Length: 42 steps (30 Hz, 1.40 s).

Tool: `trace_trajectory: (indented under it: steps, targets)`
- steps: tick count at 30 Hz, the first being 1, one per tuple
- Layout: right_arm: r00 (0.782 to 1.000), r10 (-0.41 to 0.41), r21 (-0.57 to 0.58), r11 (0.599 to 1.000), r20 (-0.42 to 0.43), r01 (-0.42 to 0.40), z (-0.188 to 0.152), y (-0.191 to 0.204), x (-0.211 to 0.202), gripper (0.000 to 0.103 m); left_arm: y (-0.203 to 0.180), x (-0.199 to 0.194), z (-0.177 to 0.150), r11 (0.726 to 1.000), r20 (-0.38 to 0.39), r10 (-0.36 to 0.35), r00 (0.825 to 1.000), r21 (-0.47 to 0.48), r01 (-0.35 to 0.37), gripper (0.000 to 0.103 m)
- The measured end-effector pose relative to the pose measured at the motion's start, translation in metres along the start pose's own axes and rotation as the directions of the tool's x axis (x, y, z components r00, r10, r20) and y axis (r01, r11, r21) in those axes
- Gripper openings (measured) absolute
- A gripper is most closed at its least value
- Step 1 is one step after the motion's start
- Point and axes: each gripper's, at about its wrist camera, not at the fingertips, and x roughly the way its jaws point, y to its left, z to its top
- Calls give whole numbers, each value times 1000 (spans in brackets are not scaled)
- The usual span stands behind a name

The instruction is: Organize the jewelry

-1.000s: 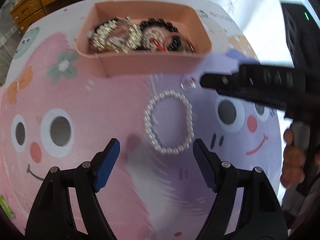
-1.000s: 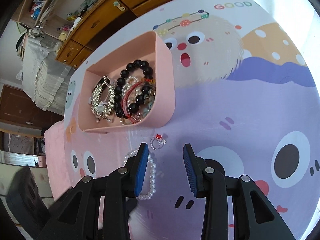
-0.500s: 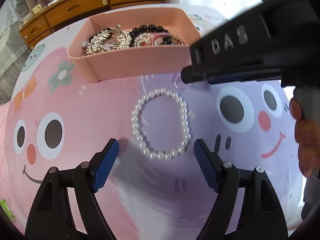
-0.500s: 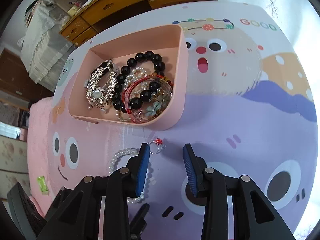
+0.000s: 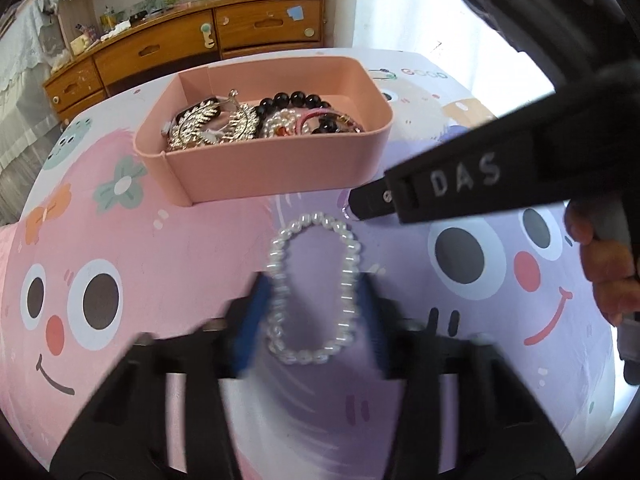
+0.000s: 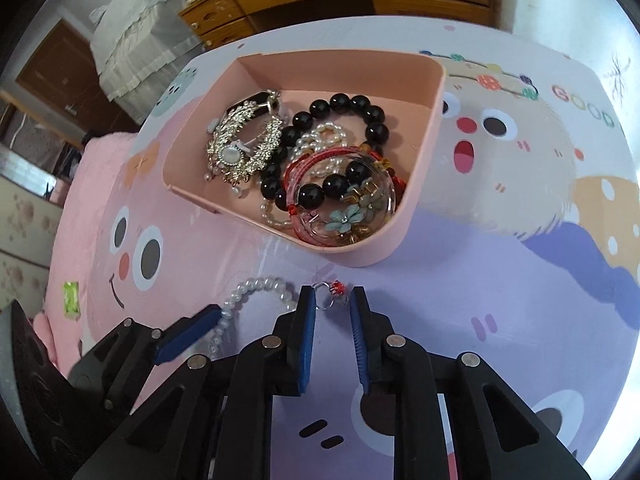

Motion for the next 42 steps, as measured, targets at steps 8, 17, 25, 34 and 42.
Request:
trace_trajectory:
  steps: [8,17,25,34,42]
  targets:
    - [1000,11,-40,999,1,-11,2,1,4,7,28,-1,6,989,-29,-81,996,-127,77,11]
    - [998,63,-3,998,-7,-63,-6,-4,-1,5,52,-18,1,972,-3,-121,993,-204,118,0]
    - [997,68,4,998,23,-68,-6,0,-24,5,64,-20,1,968,-38,-75,996,-241,64,0]
    - [997,64,10,998,44,-64,-11,-1,-42,5,70,-5,5,969,-142,-60,988,-244,24,0]
    - [998,49,12,999,48,-50,-16,-9,-51,5,70,-10,9,965,-111,-85,990,-257,54,9]
